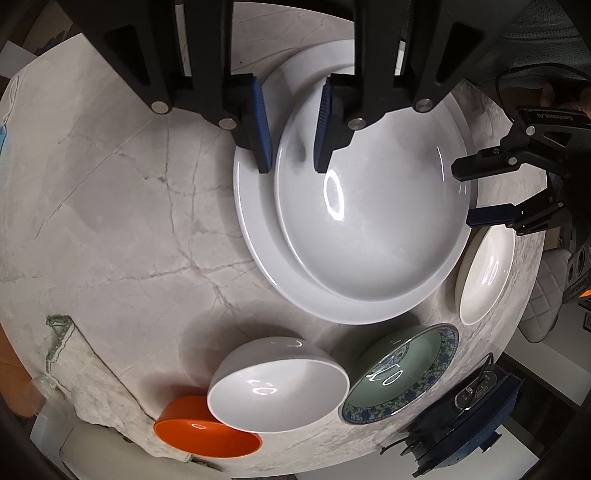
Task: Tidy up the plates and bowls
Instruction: 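Lower the smaller plate onto the large plate and open both tools, then reach both tools to the deep white plate and pinch its rim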
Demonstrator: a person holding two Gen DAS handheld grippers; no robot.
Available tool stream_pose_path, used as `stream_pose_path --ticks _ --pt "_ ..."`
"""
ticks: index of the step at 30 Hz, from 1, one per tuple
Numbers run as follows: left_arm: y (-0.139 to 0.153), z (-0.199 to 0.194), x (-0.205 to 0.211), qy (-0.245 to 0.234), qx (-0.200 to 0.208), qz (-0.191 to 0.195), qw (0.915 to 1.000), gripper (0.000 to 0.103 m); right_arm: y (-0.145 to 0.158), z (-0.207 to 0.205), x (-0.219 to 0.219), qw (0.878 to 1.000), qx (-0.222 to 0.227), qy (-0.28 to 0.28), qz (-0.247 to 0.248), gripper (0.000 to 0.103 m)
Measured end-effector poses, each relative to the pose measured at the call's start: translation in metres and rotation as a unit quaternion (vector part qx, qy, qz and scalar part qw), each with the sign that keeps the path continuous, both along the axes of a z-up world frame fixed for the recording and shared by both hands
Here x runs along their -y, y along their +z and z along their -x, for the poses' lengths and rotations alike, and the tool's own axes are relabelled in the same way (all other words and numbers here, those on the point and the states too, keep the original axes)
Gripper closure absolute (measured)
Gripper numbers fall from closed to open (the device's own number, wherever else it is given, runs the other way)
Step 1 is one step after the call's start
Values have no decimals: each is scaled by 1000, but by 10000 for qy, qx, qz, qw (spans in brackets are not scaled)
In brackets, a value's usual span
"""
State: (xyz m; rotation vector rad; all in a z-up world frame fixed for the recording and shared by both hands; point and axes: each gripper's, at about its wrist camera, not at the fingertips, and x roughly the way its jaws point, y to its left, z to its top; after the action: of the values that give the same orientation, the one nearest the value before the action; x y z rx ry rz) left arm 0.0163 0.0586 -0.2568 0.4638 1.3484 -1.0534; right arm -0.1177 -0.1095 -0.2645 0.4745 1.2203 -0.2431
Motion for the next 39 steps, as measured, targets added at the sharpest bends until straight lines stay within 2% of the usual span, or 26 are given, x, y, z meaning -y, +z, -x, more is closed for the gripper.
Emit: stream_pose_path --ticks 2,4,5,6,7,8,9,11,13,15,18,20,22,24,27,31,34,39 --pt "10 -6 -11 162 -23 170 9997 31 7 3 2 9999 133 -58 41 68" --pt "24 -16 -27 436 -18 346 9984 27 18 8 7 9991 375 -168 60 49" --pt "30 -22 -37 627 -50 439 9971 21 24 12 10 9982 552 -227 28 42" --pt "36 -31 -49 861 -107 562 9946 16 32 15 13 9967 770 -270 -16 28" --pt "40 -40 -62 1120 -178 688 9912 5 40 17 15 9945 999 -300 -67 15" --pt "43 -50 -77 1418 -230 785 9865 0 47 18 17 9920 1211 -312 -162 11" --pt "46 -61 -95 1737 -263 885 9805 0 53 17 18 9891 1398 -313 -346 6" --pt "48 -83 -128 2313 -265 978 9676 0 62 8 21 9800 1720 -326 -948 6" --pt "51 -101 -155 2686 -93 984 9582 0 72 -11 16 9690 1976 -307 -1451 6" --pt "53 -117 -177 2909 17 914 9524 0 82 -37 4 9623 2133 -49 -1686 6" --pt "53 -143 -196 3209 -5 827 9435 0 91 -79 -22 9610 2067 415 -1790 6" --pt "44 -162 -201 3322 -202 578 9412 0 89 -105 -38 9599 1972 555 -1913 13" --pt "32 -173 -204 3374 -427 463 9393 1 81 -127 -51 9613 1779 587 -2021 25" --pt "25 -176 -199 3246 -436 473 9437 2 72 -143 -64 9642 1619 662 -1993 29" --pt "16 -178 -188 3005 -295 207 9531 2 56 -158 -78 9687 1380 684 -1945 33" --pt "-1 -179 -179 2864 -402 106 9572 2 39 -169 -86 9744 1171 662 -1804 35" --pt "-8 -182 -172 2741 -295 20 9613 4 28 -176 -90 9798 961 725 -1600 37" --pt "-20 -181 -159 2544 -245 -218 9665 24 10 -182 -86 9854 625 597 -1470 42"
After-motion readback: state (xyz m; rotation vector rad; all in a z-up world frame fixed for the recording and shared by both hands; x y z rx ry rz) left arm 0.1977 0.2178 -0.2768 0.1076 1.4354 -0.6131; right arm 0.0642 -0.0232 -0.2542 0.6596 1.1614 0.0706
